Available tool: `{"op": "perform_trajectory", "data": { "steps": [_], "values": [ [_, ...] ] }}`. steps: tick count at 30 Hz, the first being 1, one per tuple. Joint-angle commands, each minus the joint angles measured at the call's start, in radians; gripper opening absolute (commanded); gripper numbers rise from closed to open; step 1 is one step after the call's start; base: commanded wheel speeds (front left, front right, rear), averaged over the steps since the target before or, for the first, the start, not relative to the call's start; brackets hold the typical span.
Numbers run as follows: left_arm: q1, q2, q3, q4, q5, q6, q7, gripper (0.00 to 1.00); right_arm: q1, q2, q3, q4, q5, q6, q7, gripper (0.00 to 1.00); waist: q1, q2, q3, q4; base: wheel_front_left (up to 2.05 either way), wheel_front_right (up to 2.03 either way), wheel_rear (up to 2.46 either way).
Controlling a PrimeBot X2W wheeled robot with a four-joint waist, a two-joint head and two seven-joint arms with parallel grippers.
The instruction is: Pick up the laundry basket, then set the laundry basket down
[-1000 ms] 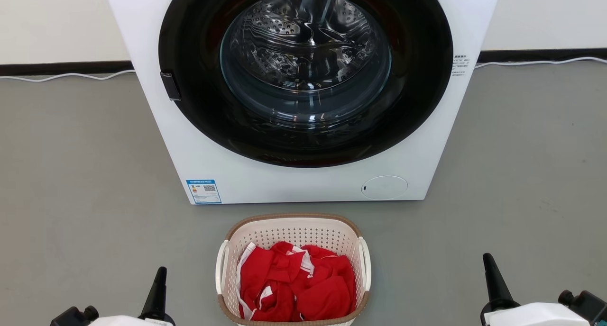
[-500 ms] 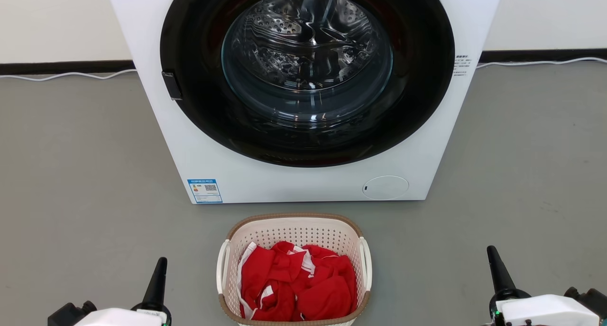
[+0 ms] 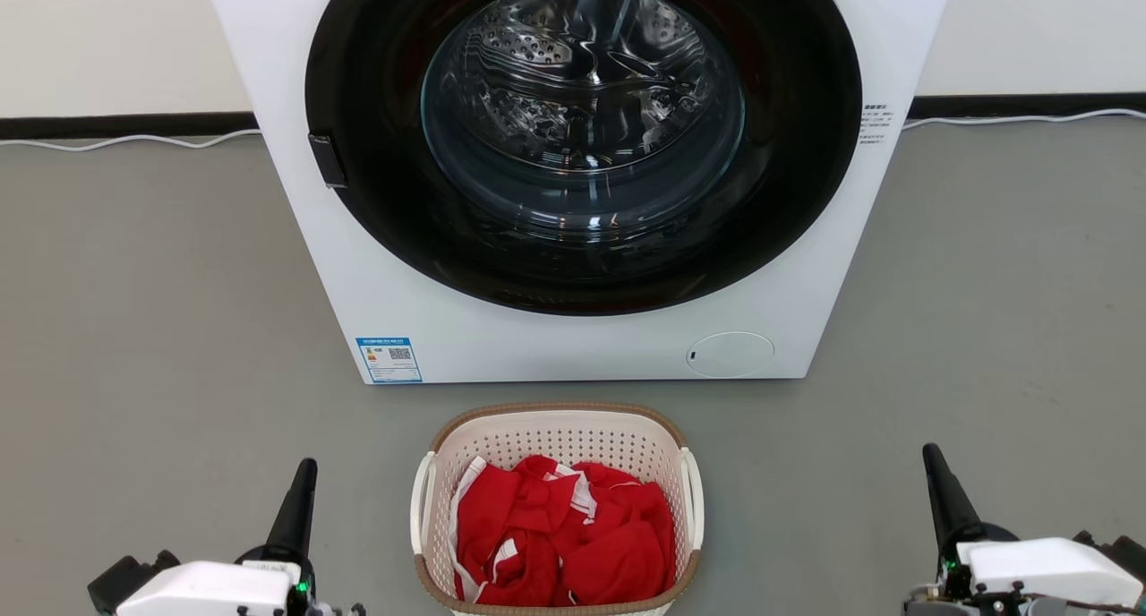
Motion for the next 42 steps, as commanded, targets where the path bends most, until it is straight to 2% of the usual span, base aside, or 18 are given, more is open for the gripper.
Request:
{"op": "perform_trajectory", "data": {
  "steps": [1,20,42],
  "values": [
    [-0.057,0.006,0.030,-0.032,-0.029,-0.005,0.008,0.00,-0.050,-0.013,0.012,-0.031,0.034,0.007,0.016,0.00,0.0000,-0.0001,0.000,0.000,0.00,0.00,0.00],
    [-0.085,-0.002,0.048,-0.055,-0.214,-0.006,0.063,0.00,-0.086,-0.012,-0.008,-0.039,0.255,0.007,0.072,0.00,0.0000,-0.0001,0.001,0.005,0.00,0.00,0.00],
    [-0.085,-0.002,0.048,-0.055,-0.214,-0.006,0.063,0.00,-0.087,-0.007,-0.016,-0.039,0.249,0.007,0.078,0.00,0.0000,-0.0001,0.001,0.005,0.00,0.00,0.00]
  ]
}}
